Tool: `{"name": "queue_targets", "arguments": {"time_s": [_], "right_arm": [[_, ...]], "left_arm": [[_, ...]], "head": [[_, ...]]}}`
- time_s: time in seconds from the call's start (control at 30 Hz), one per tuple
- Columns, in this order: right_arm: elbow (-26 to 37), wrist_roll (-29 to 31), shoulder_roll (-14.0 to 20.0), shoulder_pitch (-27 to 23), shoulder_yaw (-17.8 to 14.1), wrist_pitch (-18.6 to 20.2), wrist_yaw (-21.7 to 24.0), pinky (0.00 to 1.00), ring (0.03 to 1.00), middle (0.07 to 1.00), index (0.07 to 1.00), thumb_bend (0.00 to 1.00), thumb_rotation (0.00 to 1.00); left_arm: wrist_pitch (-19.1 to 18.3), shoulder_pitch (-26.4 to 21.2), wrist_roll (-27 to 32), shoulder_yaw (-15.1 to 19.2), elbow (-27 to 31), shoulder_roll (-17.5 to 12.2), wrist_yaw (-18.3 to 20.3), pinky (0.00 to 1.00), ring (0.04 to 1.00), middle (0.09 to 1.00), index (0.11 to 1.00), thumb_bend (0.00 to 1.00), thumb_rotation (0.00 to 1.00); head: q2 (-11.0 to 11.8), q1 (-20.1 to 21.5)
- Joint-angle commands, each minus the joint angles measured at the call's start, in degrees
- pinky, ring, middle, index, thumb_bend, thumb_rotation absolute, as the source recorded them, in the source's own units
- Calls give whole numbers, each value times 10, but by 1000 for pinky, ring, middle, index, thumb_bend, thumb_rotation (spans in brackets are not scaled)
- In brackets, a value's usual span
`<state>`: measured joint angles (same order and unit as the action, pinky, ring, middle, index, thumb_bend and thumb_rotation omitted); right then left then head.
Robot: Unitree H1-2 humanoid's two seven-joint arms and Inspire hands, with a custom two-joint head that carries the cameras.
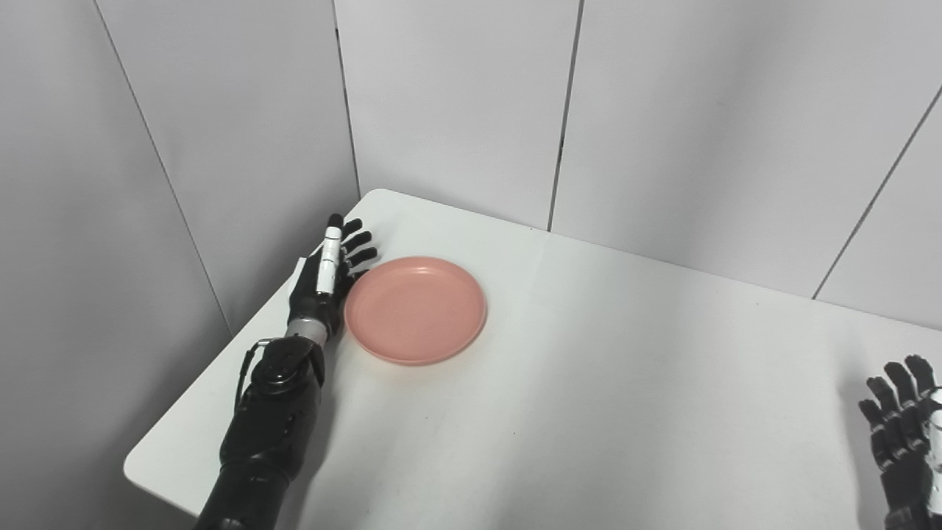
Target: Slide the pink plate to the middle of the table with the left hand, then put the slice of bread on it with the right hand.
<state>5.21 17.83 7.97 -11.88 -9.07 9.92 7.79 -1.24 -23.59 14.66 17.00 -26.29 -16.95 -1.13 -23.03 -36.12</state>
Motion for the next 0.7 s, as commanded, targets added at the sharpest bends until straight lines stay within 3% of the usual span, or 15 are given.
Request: {"name": "queue_targets", "arguments": {"time_s": [0.0, 0.17, 0.33, 0.5, 0.67], "right_arm": [[22, 5, 5, -18, -4, -9, 0, 1000, 974, 983, 990, 544, 917], [24, 6, 5, -18, -4, -9, -1, 1000, 971, 983, 988, 550, 909], [25, 9, 4, -18, -5, -10, 0, 1000, 980, 984, 985, 544, 904], [24, 10, 5, -19, -6, -9, -1, 1000, 982, 986, 990, 551, 903], [23, 10, 6, -19, -6, -12, 1, 1000, 983, 988, 984, 545, 906]], "left_arm": [[15, -27, 2, -3, 4, -9, 14, 668, 819, 851, 826, 740, 971], [21, -33, 3, -6, -4, 1, 20, 754, 823, 857, 823, 729, 955], [34, -40, -17, -20, -22, 0, 23, 632, 816, 855, 817, 751, 977], [34, -43, -19, -29, -26, 4, 27, 671, 823, 850, 812, 751, 981], [36, -49, -14, -34, -35, 10, 31, 647, 815, 862, 808, 767, 976]], "head": [[-1, 1], [-3, 2], [-3, 2], [-4, 4], [-5, 6]]}}
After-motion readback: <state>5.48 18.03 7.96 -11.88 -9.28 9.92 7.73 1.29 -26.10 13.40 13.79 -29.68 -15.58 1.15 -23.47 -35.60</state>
